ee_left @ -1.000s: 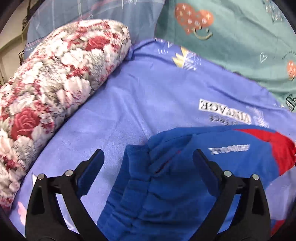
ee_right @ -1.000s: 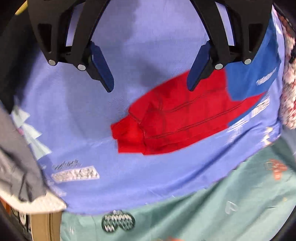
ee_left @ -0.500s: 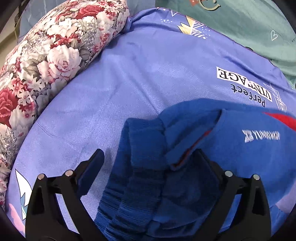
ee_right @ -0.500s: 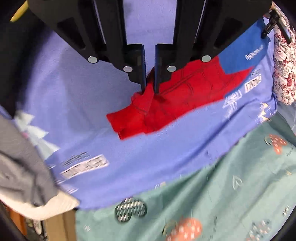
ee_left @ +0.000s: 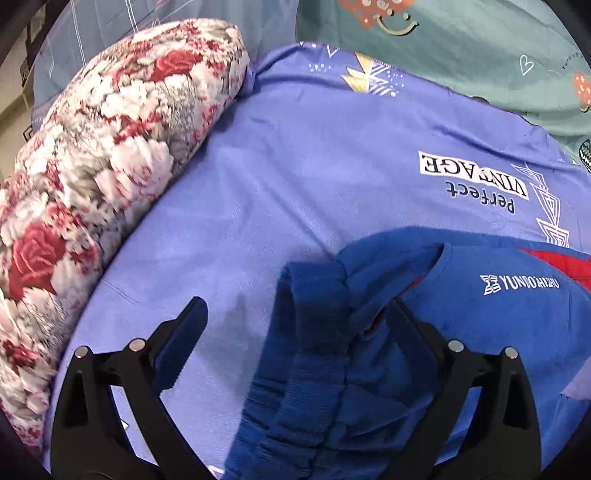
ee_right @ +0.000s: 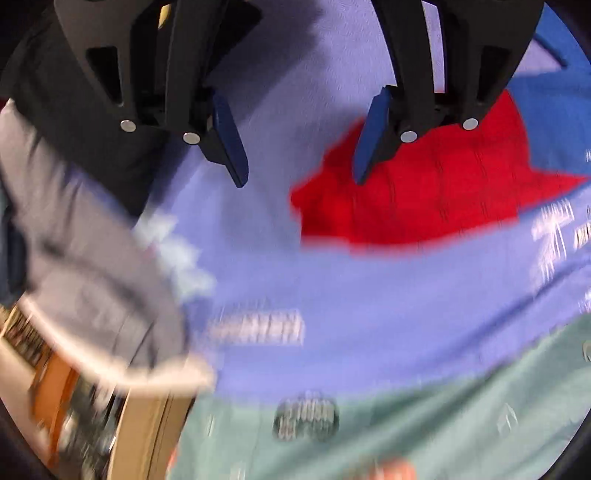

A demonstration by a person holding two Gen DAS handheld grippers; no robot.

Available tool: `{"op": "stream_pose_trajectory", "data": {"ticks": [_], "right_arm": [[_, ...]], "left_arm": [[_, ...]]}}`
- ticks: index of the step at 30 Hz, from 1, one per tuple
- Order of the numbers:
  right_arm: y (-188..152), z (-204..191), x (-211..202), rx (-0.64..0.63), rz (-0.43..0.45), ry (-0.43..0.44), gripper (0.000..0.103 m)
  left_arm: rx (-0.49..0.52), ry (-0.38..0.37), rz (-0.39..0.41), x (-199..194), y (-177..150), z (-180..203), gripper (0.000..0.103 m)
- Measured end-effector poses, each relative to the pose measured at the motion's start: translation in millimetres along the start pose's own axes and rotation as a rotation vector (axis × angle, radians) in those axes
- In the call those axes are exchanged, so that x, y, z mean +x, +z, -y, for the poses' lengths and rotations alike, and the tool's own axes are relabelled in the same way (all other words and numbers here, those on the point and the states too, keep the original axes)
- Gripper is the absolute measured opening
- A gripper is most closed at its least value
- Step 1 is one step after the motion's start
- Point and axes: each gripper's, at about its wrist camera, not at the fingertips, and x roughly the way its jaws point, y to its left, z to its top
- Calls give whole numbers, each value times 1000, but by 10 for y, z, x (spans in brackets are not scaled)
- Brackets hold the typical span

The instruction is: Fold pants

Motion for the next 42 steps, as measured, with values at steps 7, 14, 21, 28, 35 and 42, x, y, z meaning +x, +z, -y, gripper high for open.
{"op": "stream_pose_trajectory", "data": {"ticks": [7,14,21,28,35,42], "right_arm": [[-42,-1113,545,-191,-226,479,27],[63,-1131,905,-245,-211,307,27],[32,-1145,609,-367,-106,310,46],[-91,-1938,345,-540,-125,528,58],[-43,-1908,604,-598,-110,298,66],[59,-1974,567,-699,-66,319,66]], "left_arm": [[-6,-91,-27,40,-71,144,99],[-61,-157,-147,462,-126,6,101],[26,-218,-130,357,36,-48,101],[160,-289,-124,196,83,123,101],[169,-266,-101,185,200,64,101],[234,-305,-212,668,448,136,95]]}}
